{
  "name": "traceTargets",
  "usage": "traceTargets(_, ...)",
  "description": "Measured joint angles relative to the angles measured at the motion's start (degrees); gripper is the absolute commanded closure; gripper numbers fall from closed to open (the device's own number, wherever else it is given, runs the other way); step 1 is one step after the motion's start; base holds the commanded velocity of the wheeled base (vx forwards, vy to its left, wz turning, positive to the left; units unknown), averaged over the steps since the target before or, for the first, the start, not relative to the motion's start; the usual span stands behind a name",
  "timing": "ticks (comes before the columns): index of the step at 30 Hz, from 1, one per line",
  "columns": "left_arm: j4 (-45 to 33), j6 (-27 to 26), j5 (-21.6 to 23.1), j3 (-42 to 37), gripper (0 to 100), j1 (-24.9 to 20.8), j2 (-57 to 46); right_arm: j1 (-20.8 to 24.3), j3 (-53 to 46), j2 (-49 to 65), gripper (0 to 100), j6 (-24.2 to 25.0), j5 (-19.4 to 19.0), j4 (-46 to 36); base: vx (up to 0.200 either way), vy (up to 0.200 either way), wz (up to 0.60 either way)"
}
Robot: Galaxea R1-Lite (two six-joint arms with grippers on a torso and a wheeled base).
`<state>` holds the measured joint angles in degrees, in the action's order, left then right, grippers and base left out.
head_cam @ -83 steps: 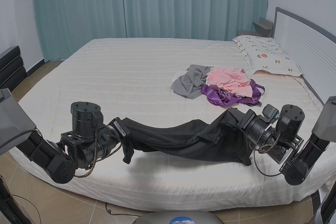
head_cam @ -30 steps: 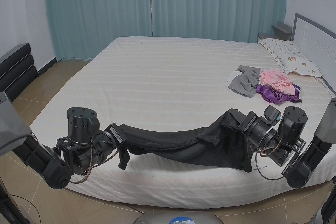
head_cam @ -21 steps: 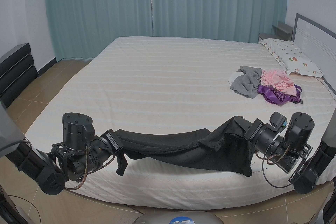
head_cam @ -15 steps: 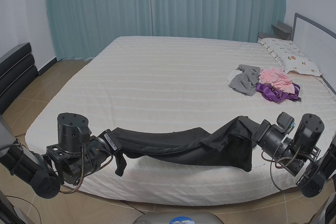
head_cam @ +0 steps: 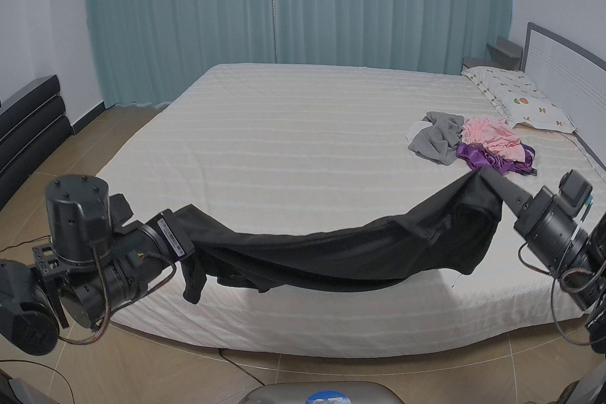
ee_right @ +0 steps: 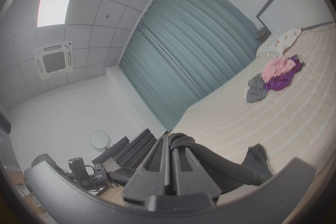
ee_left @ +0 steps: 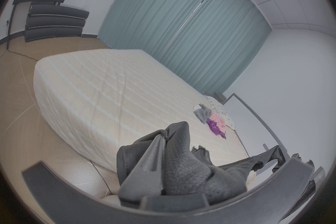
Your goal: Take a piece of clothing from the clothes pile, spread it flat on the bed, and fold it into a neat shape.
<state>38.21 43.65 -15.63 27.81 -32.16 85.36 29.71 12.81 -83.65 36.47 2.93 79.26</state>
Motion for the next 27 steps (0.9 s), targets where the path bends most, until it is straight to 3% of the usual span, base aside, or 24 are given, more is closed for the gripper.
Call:
traceTargets(6, -8.0, -0.9, 0.0, 9.8, 100, 1.1, -4.0, -0.2, 12.1, 6.1, 100, -1.3, 1.3, -14.9, 0.0, 0.0, 0.0)
traceTargets(14, -15.0, -1.1, 0.3, 25.1, 100, 4.3, 0.2, -3.4, 29.2, 3.2, 100, -2.3, 2.8, -26.6, 0.0, 0.0, 0.0)
traceTargets(27, -17.8, -0.1, 2.5, 38.2, 100, 8.6, 16.5, -10.1, 47.9, -18.1, 100, -3.0, 3.4, -30.6, 0.2, 0.0, 0.0)
